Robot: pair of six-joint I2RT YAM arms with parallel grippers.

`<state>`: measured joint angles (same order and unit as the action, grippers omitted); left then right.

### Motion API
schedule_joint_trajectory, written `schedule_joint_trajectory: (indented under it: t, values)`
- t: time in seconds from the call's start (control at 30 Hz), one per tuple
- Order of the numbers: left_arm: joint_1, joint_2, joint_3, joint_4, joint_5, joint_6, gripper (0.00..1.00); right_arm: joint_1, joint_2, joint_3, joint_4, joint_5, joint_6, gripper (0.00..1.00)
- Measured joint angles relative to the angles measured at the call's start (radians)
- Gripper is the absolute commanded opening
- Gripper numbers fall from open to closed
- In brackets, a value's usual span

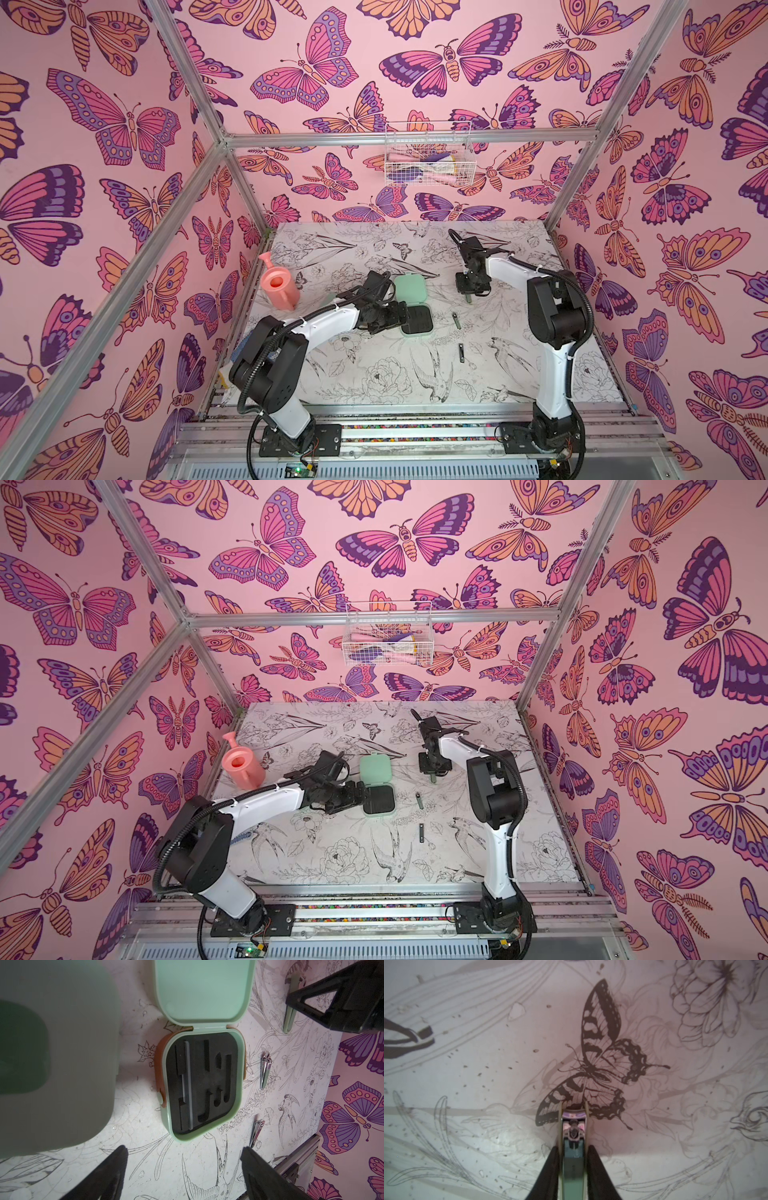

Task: Organize nail clipper sets
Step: Pick up the nail clipper from the center of the board, then place the nail clipper in the storage box.

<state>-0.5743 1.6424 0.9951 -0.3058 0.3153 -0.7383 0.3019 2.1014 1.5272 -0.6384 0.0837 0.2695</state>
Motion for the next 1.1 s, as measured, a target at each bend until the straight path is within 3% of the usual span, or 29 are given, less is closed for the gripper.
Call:
schedule_joint_trajectory:
  t: [0.33, 0.57, 0.83, 1.1]
  values:
    - [0.0, 0.012, 0.0, 0.014, 0.017, -0.005, 0.81, -0.006, -0.044, -0.048, 0.008, -0.027, 0.019, 0.15]
    - [0.0, 0.003, -0.027, 0.045, 0.029, -0.014, 0.79, 0.02, -0.209, -0.104, -0.024, -0.042, 0.058, 0.14]
    - [0.042, -0.125, -0.077, 0.044, 0.045, -0.027, 0.79, 0.256, -0.352, -0.12, -0.061, 0.024, 0.164, 0.13]
    - [0.116, -0.259, -0.097, 0.033, 0.068, -0.026, 0.79, 0.451, -0.21, -0.077, -0.048, 0.05, 0.293, 0.13]
